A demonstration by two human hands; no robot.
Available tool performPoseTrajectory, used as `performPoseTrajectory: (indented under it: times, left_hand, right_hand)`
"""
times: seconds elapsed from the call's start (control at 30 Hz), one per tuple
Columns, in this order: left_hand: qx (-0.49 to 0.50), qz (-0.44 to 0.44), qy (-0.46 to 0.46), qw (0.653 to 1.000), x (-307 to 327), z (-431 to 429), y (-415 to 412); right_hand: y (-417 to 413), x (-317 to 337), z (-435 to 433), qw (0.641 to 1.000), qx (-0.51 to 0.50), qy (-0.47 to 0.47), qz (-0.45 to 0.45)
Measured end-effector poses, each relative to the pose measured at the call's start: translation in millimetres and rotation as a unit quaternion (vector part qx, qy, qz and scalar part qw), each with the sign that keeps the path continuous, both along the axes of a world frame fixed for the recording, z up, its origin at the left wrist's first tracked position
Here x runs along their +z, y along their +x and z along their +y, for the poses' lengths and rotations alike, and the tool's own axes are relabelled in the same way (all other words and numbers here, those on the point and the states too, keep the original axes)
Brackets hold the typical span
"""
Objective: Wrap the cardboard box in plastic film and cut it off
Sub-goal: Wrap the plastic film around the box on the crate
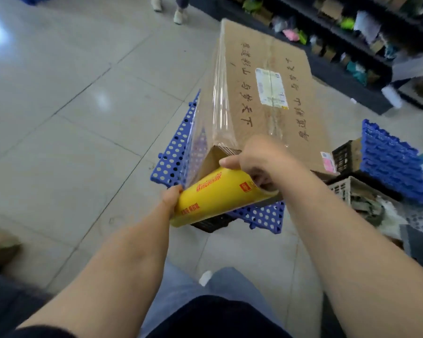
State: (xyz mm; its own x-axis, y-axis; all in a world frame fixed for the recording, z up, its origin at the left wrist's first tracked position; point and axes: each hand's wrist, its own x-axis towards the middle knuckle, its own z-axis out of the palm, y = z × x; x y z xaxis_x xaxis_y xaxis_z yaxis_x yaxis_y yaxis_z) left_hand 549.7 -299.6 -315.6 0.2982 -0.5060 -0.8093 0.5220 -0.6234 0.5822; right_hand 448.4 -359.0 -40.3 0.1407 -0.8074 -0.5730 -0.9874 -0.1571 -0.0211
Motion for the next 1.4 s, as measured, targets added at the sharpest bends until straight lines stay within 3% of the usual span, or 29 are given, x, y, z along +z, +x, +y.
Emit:
performPoseTrajectory:
  times: [0.1,0.27,0.4,0.53,0.67,0.77,0.93,1.03,1.13,1.4]
  left_hand:
    - [0.023,0.006,-0.010,1.000,-19.9,9.1,-12.8]
    - [0.105,-0.031,0.010,0.994,-13.3,23.8,-31.3]
    - [0.197,0.039,0.027,0.979,-31.3,37.1,-48.9]
    - [0.217,0.111,0.004,0.970,-32.6,42.1,-67.8]
    - [0.223,0.126,-0.009,0.967,-44.8,39.2,-77.7]
    - [0.244,0.117,-0.016,0.963,-34.4,36.9,-86.1]
    - [0.290,0.101,-0.024,0.951,-44.2,37.3,-105.5]
    - [0.359,0.129,-0.039,0.924,-52.8,36.2,-129.9]
    - [0.407,0.120,-0.044,0.905,-60.6,33.6,-151.6]
    - [0.445,0.106,-0.051,0.888,-51.6,31.3,-190.9]
  right_hand:
    - [-12.6,3.0,7.5,0.996,0.036,0.013,-0.075]
    - [-24.0,-5.8,13.2,0.988,0.113,-0.008,-0.103]
    - [-24.1,-21.4,15.7,0.986,0.117,-0.061,-0.101]
    - [-26.6,-28.0,22.5,0.980,0.133,-0.088,-0.120]
    - [-33.6,-26.1,27.3,0.980,0.155,-0.039,-0.118]
    - [-37.2,-26.9,28.3,0.975,0.193,-0.064,-0.090]
    - [-40.1,-31.4,28.5,0.956,0.243,-0.127,-0.104]
    - [-52.4,-33.2,30.7,0.942,0.267,-0.145,-0.139]
    - [-71.5,-34.1,28.6,0.929,0.321,-0.143,-0.117]
    - [-117.7,-33.9,17.9,0.897,0.375,-0.187,-0.143]
